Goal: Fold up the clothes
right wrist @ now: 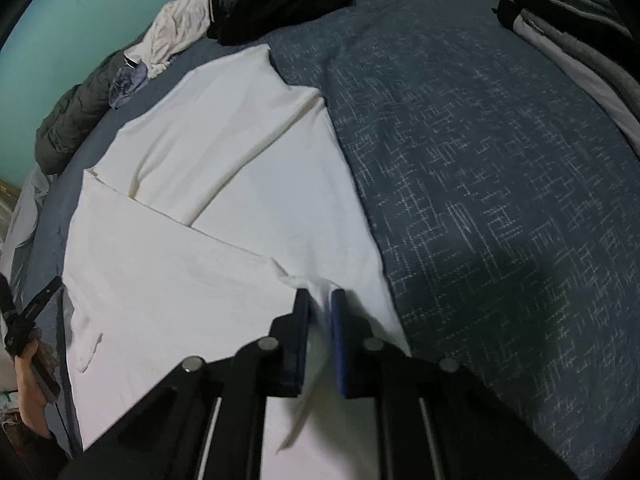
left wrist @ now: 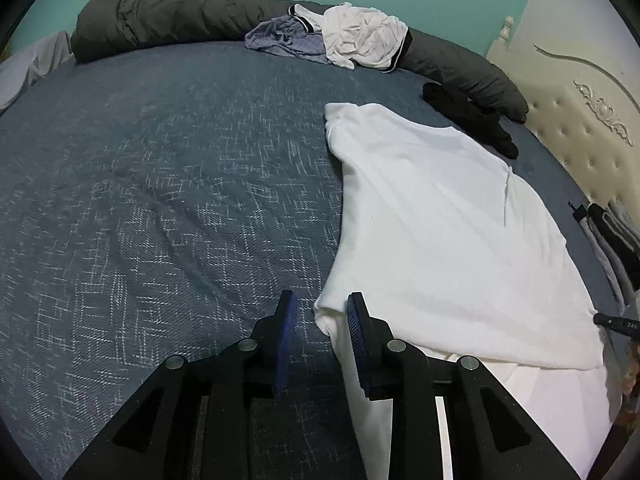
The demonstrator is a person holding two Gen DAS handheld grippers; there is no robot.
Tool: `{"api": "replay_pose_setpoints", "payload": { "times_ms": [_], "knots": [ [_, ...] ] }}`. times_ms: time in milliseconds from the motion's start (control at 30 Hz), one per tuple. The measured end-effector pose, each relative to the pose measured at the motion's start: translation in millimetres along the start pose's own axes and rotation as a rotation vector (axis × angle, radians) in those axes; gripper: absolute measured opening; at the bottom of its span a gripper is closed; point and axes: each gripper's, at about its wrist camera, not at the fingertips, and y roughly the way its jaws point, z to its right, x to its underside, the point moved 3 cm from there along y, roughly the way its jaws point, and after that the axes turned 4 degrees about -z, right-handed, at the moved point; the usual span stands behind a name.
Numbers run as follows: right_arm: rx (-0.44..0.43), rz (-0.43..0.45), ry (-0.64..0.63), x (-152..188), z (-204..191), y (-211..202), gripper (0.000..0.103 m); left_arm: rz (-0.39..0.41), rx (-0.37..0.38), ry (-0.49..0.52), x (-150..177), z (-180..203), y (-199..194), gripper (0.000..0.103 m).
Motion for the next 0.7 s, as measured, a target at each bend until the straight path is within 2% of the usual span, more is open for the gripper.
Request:
{"api": "replay_pose_setpoints", "payload": {
  "times_ms": [33, 100, 233, 367, 500, 600, 700],
  "knots": [
    [0.003, 0.017, -0.011, -1, -2, -3, 0.005, -0.003, 0.002, -0.004, 0, -1, 1, 0.026],
    [0.008, 0.042, -0.021, -1, -3, -8, 0.005, -0.012, 0.011, -0.011, 0, -3, 3, 0.000],
    [0.015, 0.057, -0.024, -3, -2, -10, 0.005, 0.006, 0.007, -0.014, 1, -5, -2, 0.000],
    [0.022, 0.069, -0.026, -5, -1, -13, 0.005, 0.023, 0.032, -0.058, 0, -14, -6, 0.000],
    [0.039, -0.006, -0.031, -3, 1, -1, 0.006, 0.028, 0.020, -0.070, -2, -17, -10, 0.000],
    [0.101, 0.038, -0.026, -10, 2, -9, 0.013, 0.033, 0.004, -0.070, -3, -17, -14, 0.000],
    [0.094, 0.092, -0.028, -24, -9, -20, 0.013, 0.040, -0.007, -0.071, -3, -16, -17, 0.000]
  ]
}}
